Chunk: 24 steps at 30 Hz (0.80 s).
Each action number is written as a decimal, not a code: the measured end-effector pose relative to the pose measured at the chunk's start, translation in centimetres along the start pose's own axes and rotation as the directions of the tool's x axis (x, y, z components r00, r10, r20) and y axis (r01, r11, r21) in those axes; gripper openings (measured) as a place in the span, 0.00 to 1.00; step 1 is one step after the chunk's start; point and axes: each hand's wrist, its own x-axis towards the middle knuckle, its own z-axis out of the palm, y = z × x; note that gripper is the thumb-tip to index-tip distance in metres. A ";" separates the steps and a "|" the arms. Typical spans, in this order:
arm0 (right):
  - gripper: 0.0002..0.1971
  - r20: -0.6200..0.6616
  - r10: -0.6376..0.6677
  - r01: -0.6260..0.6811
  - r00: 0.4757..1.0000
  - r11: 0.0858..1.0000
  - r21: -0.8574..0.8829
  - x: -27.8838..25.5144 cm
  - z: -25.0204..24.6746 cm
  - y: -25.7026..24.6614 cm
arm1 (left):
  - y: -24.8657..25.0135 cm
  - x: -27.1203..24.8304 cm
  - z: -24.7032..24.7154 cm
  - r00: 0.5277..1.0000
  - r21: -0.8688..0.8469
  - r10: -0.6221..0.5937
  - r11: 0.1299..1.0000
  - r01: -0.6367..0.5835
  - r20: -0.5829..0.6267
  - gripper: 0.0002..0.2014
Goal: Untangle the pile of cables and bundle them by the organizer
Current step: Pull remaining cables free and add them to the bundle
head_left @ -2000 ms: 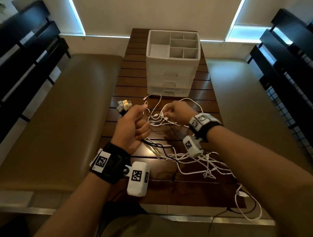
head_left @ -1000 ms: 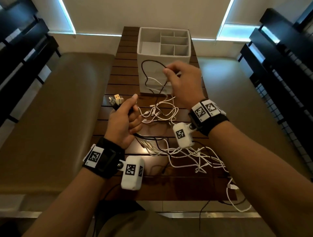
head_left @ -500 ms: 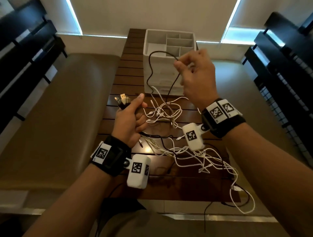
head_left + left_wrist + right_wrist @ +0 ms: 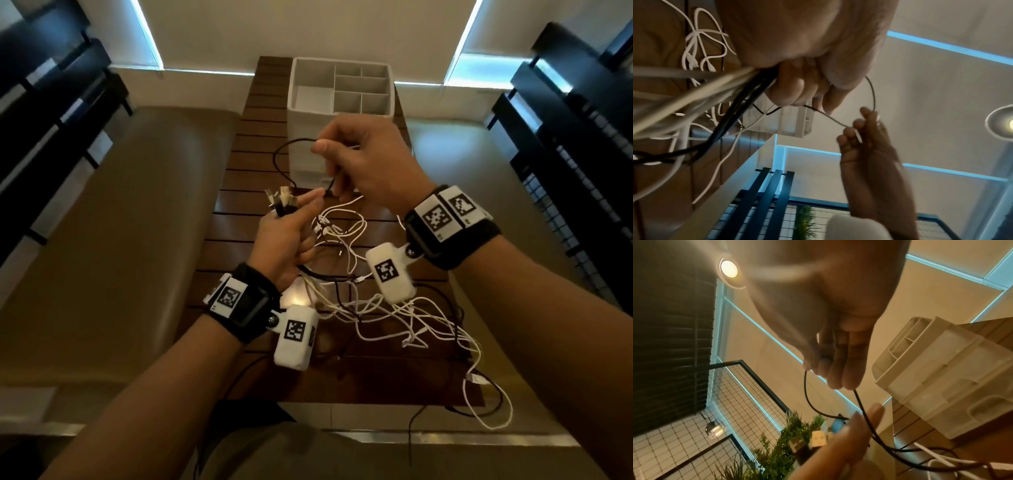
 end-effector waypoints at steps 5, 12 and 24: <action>0.09 -0.024 -0.064 0.064 0.998 0.998 0.023 0.3 -1.1 -1.5 | -2.4 2.3 -0.7 0.982 0.057 -0.173 0.982 0.177 -0.071 0.12; 0.11 -0.099 -0.229 0.216 0.968 0.968 -0.124 1.8 -3.6 -3.8 | -3.0 4.1 -1.7 0.960 0.061 -0.245 0.965 0.255 -0.134 0.05; 0.06 -0.008 0.006 -0.008 1.000 0.964 -0.267 -1.3 -0.9 1.3 | 3.0 0.9 0.9 0.979 -0.157 0.002 0.987 0.031 0.205 0.25</action>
